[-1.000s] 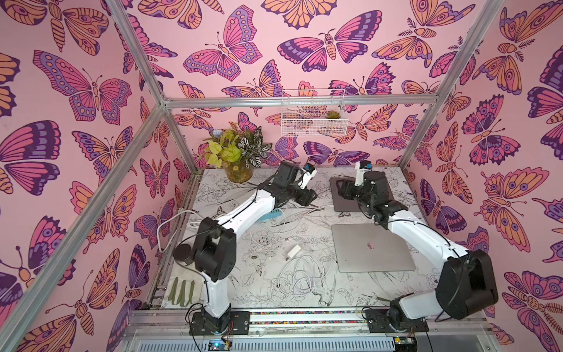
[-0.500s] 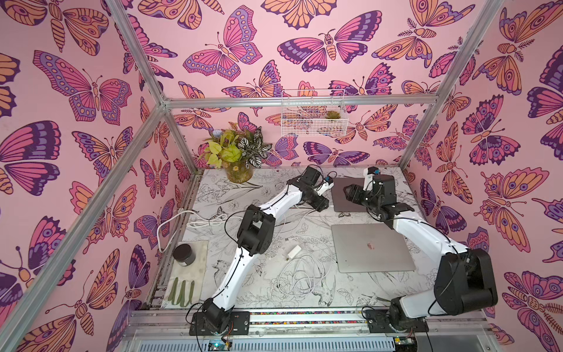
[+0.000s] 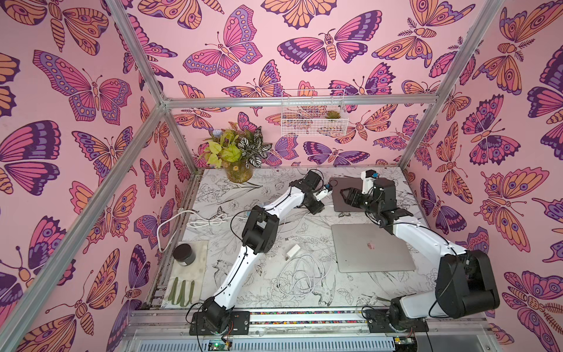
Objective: Unplug the laptop charger
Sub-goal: Remove the charging cable from the laptop.
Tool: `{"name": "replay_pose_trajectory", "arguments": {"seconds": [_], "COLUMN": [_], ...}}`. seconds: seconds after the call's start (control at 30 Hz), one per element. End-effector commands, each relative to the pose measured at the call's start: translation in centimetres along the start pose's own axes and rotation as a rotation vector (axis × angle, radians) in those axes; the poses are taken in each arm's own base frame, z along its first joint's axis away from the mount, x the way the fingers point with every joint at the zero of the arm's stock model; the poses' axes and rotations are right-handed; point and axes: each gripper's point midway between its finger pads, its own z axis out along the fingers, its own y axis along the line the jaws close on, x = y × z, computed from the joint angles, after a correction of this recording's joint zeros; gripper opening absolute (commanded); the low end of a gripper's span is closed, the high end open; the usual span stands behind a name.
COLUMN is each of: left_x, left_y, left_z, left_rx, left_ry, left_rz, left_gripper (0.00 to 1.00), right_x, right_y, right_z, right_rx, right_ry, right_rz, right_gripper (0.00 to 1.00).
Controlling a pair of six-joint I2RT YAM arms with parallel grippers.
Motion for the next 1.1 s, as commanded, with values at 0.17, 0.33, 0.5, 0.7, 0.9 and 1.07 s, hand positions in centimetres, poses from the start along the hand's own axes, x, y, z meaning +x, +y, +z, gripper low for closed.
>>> {"name": "replay_pose_trajectory", "arguments": {"seconds": [0.17,0.33,0.5,0.7,0.9,1.07], "left_x": [2.7,2.6,2.4,2.7,3.0,2.8], "left_y": [0.7,1.9,2.6,2.9,3.4,3.8], "left_z": [1.6,1.4,0.5,-0.8,-2.3,-3.9], "left_rx": [-0.021,-0.070,-0.082,-0.091,-0.094,-0.100], "left_ry": [0.091,0.095,0.085,0.092,0.082,0.033], "left_rz": [0.023,0.024,0.030,0.030,-0.010,-0.035], "left_gripper": [0.17,0.00,0.00,0.00,0.00,0.00], "right_x": [-1.7,-1.3,-1.2,-0.9,-1.2,-1.2], "right_y": [1.2,0.8,0.7,0.0,-0.7,-0.7], "right_z": [-1.2,-0.8,-1.1,-2.0,-3.2,-3.1], "right_rx": [-0.047,-0.039,-0.034,0.002,0.042,0.037], "right_ry": [-0.079,-0.067,-0.078,-0.091,-0.149,-0.145], "right_rz": [0.000,0.004,0.004,0.004,0.002,0.003], "right_gripper": [0.65,0.65,0.65,0.65,0.65,0.65]}}
